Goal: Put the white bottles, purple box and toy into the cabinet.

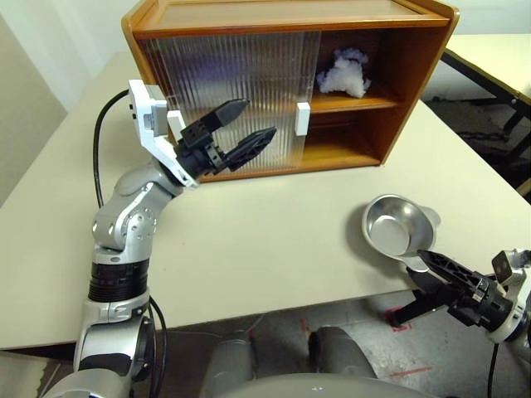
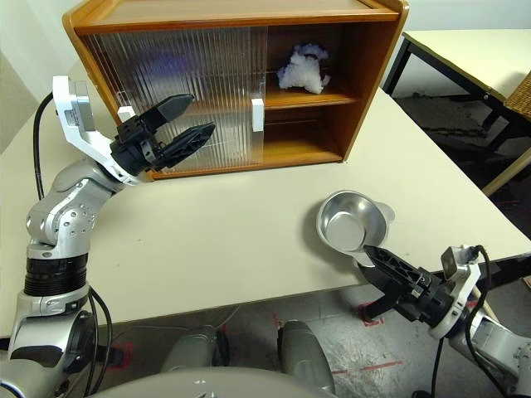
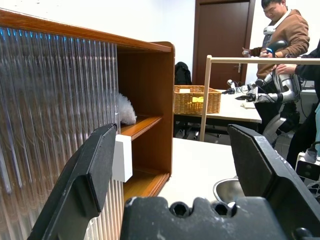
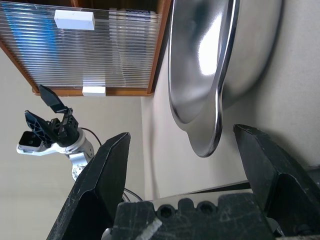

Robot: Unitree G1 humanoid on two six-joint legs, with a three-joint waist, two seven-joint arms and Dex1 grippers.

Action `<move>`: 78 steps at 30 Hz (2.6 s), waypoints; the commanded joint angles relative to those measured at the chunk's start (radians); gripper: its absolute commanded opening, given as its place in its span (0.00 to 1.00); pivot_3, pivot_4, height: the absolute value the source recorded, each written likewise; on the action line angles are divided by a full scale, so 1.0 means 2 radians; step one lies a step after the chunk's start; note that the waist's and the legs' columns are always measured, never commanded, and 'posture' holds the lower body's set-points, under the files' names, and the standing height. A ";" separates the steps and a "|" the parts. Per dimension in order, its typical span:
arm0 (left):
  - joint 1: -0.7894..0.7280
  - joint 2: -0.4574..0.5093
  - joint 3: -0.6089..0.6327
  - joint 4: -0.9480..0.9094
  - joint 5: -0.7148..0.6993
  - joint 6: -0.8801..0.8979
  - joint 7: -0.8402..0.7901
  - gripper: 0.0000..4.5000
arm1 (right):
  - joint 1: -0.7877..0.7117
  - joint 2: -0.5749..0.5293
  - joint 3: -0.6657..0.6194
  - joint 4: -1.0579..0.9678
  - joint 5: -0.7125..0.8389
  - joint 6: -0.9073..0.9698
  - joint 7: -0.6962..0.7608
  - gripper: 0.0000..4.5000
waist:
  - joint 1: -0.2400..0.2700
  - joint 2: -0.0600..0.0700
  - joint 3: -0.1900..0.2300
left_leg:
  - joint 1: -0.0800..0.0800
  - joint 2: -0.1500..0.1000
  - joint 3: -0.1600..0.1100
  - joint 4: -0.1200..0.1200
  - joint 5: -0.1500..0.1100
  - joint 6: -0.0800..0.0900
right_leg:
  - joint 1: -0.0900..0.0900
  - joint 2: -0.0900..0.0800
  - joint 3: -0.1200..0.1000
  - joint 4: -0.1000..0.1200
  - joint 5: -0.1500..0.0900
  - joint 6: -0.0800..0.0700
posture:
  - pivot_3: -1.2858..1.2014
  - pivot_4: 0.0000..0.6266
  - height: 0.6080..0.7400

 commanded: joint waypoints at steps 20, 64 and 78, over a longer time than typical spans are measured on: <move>-0.002 0.002 0.002 -0.006 -0.004 0.003 0.002 1.00 | -0.012 0.005 0.000 0.014 -0.033 0.000 0.022 0.33 | 0.000 0.000 0.000 | 0.000 0.000 0.000 0.000 0.000 0.000 | 0.000 0.000 0.000 0.000 0.000 0.000 | 0.53 0.00 1.00; -0.008 0.013 0.011 -0.008 -0.001 0.004 0.003 1.00 | -0.251 0.117 0.012 0.144 0.047 -0.046 -0.097 0.01 | 0.000 -0.001 0.000 | 0.000 0.000 0.000 -0.001 0.001 0.002 | -0.001 0.000 0.000 0.000 0.003 0.004 | 0.55 0.00 1.00; 0.005 0.019 0.017 -0.032 -0.005 0.009 0.019 1.00 | -0.414 0.132 0.006 0.338 -0.085 -0.139 -0.017 0.01 | 0.002 0.000 0.000 | 0.000 0.000 0.000 -0.001 0.001 0.002 | -0.001 0.001 0.000 0.001 0.003 0.004 | 0.57 0.00 1.00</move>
